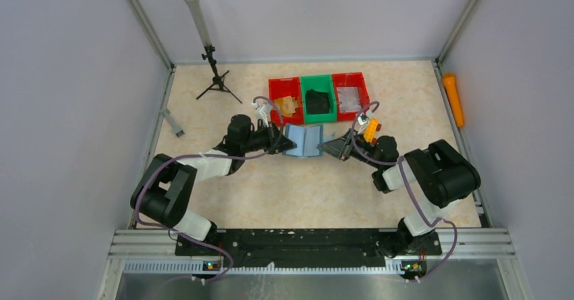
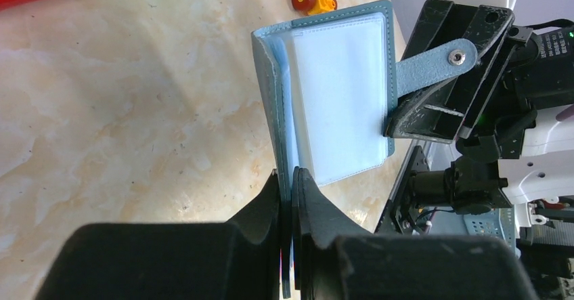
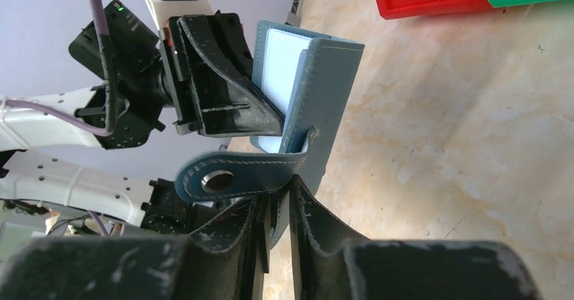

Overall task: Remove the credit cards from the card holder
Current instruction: Remove the credit card from the card holder.

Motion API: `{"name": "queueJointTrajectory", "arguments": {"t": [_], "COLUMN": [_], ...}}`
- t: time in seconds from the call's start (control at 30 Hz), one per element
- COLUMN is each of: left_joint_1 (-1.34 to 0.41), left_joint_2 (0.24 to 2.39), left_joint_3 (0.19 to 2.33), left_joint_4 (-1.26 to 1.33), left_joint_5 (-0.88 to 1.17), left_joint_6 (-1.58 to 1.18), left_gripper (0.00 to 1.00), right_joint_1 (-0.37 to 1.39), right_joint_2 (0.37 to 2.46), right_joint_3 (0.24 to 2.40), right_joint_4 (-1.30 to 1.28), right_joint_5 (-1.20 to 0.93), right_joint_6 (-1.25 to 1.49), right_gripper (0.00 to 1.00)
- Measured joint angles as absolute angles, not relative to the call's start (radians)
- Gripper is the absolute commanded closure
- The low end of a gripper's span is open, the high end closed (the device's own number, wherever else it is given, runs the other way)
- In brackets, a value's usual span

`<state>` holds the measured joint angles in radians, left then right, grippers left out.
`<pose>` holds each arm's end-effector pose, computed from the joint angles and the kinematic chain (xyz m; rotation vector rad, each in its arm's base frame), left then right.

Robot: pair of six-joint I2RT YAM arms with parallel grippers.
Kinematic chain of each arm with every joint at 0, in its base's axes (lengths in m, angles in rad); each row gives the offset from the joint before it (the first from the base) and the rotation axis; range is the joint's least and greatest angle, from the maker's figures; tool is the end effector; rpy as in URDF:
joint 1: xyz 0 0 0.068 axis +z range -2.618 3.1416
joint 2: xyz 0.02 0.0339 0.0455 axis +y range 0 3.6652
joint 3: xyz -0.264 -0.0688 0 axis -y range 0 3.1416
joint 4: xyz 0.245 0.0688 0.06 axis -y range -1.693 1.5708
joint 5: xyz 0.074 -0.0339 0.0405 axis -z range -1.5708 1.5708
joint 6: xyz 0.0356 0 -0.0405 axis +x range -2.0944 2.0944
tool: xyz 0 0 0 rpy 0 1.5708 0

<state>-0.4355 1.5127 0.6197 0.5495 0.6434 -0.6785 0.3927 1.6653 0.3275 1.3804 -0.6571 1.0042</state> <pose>0.2644 -0.1466 0.1893 0.2272 2.0743 -1.3312 0.2337 0.1203 0.1561 -0.0640 1.7739 1.5589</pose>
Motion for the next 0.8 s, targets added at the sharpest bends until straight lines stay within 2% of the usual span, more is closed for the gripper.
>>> {"name": "queueJointTrajectory", "arguments": {"t": [0.2,0.8], "left_joint_1": [-0.435,-0.490], "left_joint_2": [1.547,1.615], "left_joint_3": [0.627,0.702], "left_joint_4": [0.562,0.497], "left_joint_5": [0.671,0.712], "left_joint_6": [-0.687,-0.658], "left_gripper": [0.97,0.95], "right_joint_1": [0.393,0.446], "right_joint_2": [1.670,1.680], "right_joint_3": [0.328,0.372], "right_joint_4": [1.363,1.317], "right_joint_5": [-0.656,-0.676], "right_joint_6": [1.003,0.969], "right_gripper": [0.95,0.98]}}
